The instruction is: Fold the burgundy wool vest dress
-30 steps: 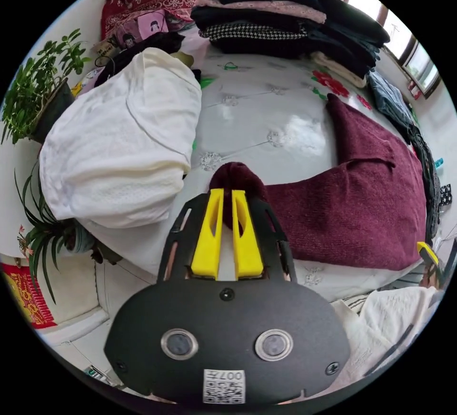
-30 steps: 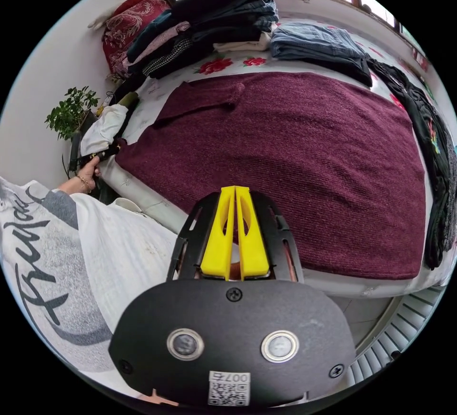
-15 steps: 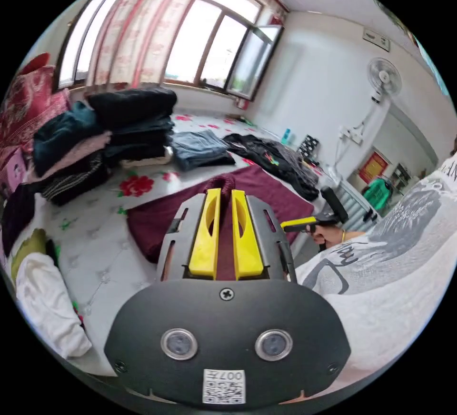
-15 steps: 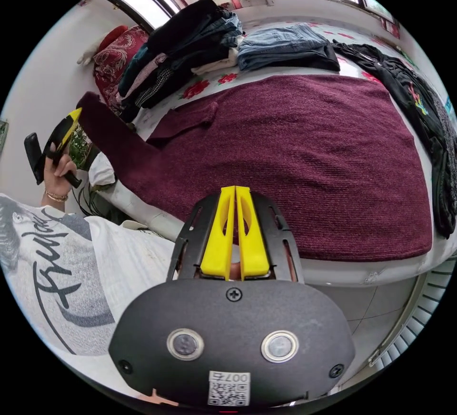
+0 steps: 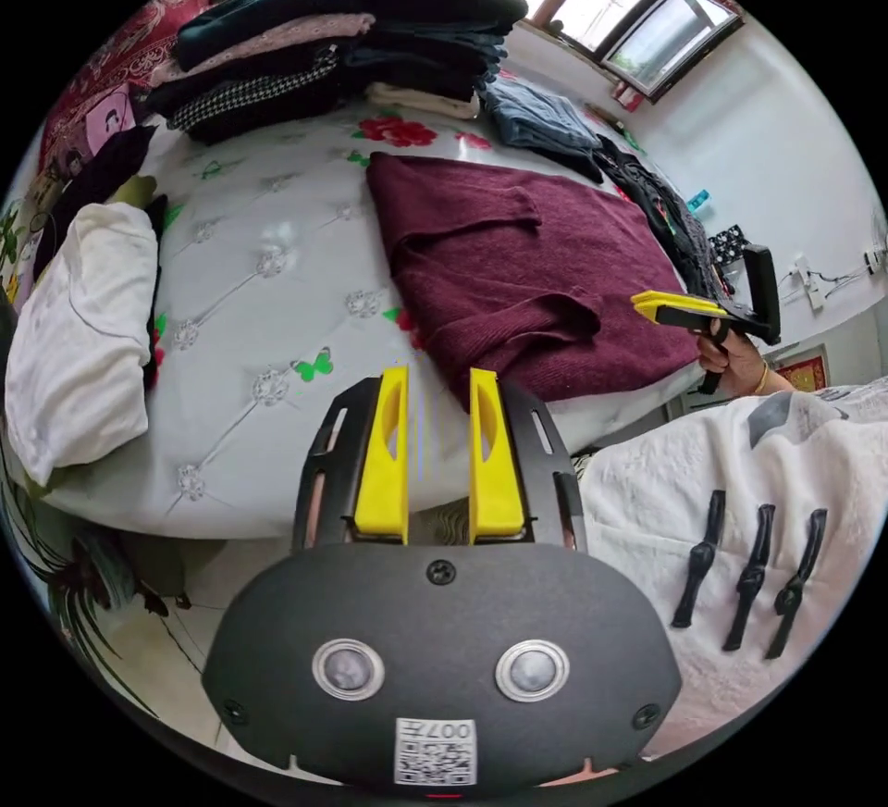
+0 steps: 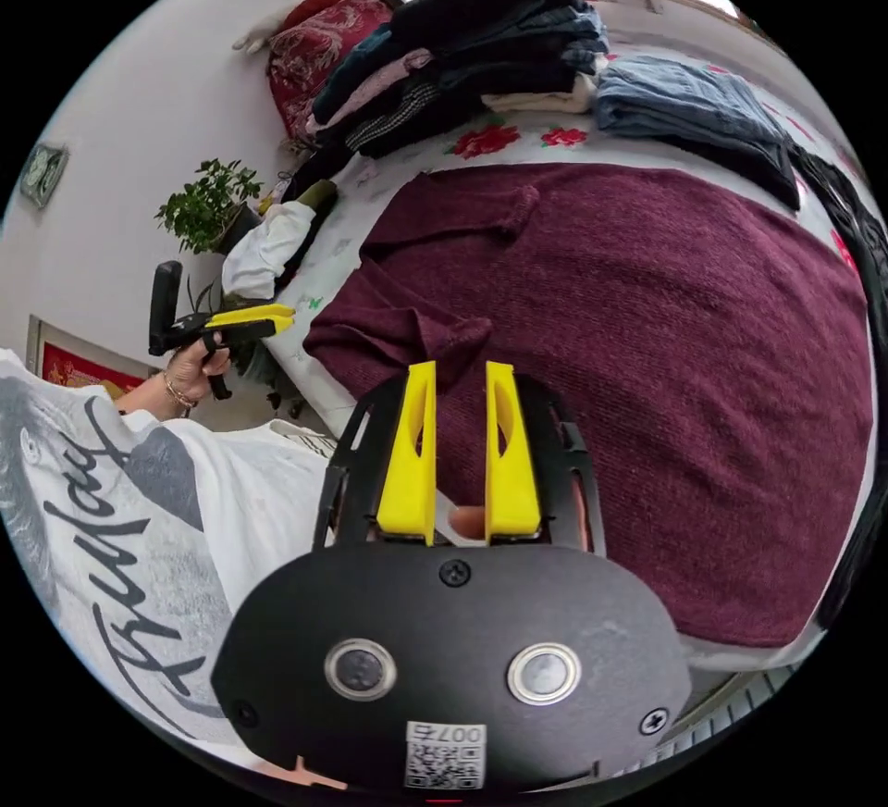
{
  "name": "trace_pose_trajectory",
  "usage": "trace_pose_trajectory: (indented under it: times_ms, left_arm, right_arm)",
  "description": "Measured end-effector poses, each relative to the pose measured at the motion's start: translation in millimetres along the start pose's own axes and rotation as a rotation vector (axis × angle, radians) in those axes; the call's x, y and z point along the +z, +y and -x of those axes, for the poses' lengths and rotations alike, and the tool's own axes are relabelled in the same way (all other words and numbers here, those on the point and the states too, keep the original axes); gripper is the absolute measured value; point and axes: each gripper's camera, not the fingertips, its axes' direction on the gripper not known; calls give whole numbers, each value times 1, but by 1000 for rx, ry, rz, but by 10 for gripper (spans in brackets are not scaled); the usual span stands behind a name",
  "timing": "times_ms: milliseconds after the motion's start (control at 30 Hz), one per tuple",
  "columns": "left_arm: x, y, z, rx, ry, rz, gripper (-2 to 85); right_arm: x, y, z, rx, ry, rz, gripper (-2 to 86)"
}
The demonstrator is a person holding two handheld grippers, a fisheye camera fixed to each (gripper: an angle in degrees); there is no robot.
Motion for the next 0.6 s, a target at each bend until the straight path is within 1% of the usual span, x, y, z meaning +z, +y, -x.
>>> trace_pose_trajectory:
  times_ms: [100,167,233,300,367,433,467,500,567,600]
  left_arm:
    - [13,7,5,20,17,22,115]
    - [29,9,2,76,24,56,117]
    - [41,8,0,125,28,75,105]
    - [54,6,1,141,45,137,80]
    - [50,1,-2,130,64,136,61]
    - [22,-2,-15,174,104,26,53]
    - [3,-3,-26,218,154,-57,49]
    - [-4,-4,-32,243,179,-85,48]
    - [-14,-8,-54,352,260,-145,47]
    - [-6,-11,-59,385,246,-142,40]
  right_arm:
    - [26,-30,13,-47,-2,45,33]
    - [44,-44,18,-59,1,83,27]
    - [69,-53,21,-79,64,175,12]
    - [72,-53,24,-92,166,190,5]
    - [56,-52,26,-127,170,115,3]
    - [15,-49,24,-133,179,-70,2]
    - [6,-48,23,-129,196,-112,2]
    - [-10,-45,17,-104,229,-169,3]
    - [-20,-43,5,-61,201,-193,8]
    - [-20,-42,-1,-49,141,-181,16]
